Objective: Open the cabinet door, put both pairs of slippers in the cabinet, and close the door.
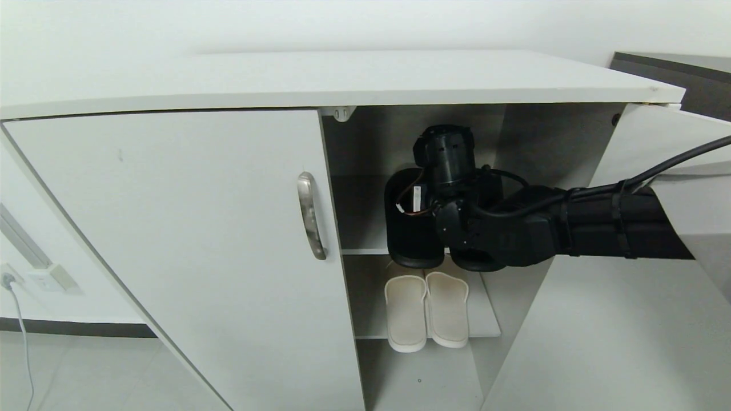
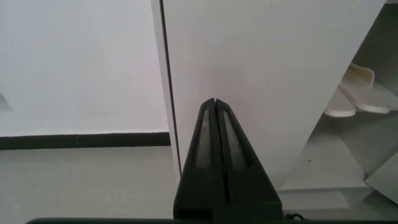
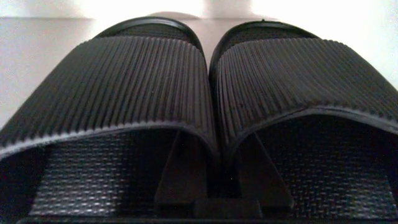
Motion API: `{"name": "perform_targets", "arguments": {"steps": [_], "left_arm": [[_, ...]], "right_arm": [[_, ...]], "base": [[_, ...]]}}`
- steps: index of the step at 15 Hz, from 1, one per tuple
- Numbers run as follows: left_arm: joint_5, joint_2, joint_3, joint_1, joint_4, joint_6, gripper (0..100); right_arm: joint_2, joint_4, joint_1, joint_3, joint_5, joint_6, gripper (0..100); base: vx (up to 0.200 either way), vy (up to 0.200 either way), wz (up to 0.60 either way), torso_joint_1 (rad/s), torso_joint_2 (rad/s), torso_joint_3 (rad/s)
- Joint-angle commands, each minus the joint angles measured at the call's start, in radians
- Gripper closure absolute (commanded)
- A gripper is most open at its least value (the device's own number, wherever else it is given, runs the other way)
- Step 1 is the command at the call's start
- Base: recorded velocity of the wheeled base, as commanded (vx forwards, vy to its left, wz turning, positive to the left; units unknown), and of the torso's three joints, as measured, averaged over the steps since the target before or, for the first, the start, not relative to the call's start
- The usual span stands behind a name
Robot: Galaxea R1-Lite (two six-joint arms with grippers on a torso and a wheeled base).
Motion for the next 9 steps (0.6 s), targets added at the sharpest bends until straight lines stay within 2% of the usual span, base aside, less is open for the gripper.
{"name": "perform_targets", "arguments": {"steps": [1,4,9], "left_arm": [[0.0,0.001,0.0,0.0,0.0,0.0,100],[0.0,0.001,0.0,0.0,0.0,0.0,100],[0.0,0.001,0.0,0.0,0.0,0.0,100]], "right_arm": [[0.038,0.032,-0.018,-0.077,0.006,0.0,100],[0.061,0.034,-0.035,-0.1,0.046,0.0,100],[0.069,0.035,-0.033,-0.097,0.056,0.0,100]], "base": [[0.0,0.0,0.0,0.0,0.0,0.0],[0.0,0.0,0.0,0.0,0.0,0.0],[0.0,0.0,0.0,0.0,0.0,0.0]]}}
